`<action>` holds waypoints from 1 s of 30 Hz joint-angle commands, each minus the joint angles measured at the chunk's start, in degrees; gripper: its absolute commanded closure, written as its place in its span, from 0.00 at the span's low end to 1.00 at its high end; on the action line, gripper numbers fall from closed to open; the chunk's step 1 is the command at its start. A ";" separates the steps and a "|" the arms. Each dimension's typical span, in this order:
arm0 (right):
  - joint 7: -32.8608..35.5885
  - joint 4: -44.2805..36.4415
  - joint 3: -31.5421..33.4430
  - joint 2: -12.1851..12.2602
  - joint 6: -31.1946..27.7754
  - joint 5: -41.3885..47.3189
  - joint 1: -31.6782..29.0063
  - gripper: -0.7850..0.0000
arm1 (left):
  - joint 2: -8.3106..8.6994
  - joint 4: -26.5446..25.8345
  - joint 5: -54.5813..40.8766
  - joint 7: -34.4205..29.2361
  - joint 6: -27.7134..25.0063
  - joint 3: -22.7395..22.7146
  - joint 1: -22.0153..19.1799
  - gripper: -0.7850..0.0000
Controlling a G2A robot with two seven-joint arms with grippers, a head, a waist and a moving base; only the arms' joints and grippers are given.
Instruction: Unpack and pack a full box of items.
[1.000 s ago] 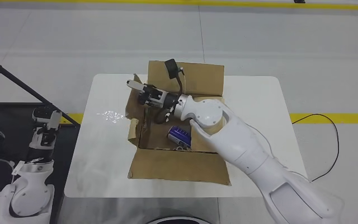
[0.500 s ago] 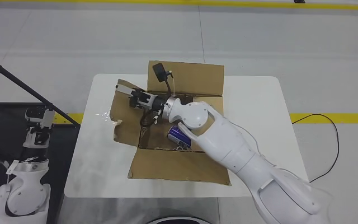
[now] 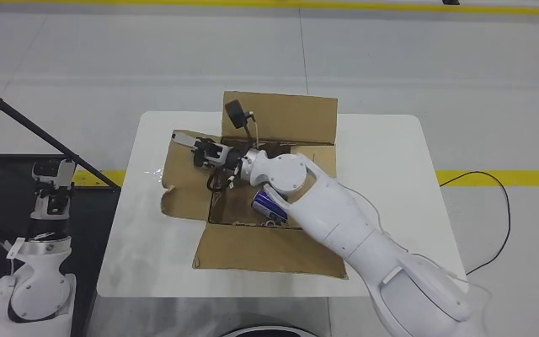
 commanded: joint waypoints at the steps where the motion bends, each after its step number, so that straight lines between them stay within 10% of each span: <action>1: 0.77 0.85 0.17 -0.34 0.21 0.09 0.09 0.00 | -0.07 0.00 -0.03 -0.10 -0.01 0.03 0.05 0.00; 13: 3.01 1.07 4.32 -0.81 -2.34 -0.56 -0.06 0.00 | -0.47 -0.95 -1.74 -1.18 0.30 0.44 -0.45 0.00; 30: 6.97 -14.02 18.03 4.45 -1.91 -7.48 -8.51 0.00 | -0.66 -6.59 -6.68 -6.67 1.38 3.00 -4.42 0.00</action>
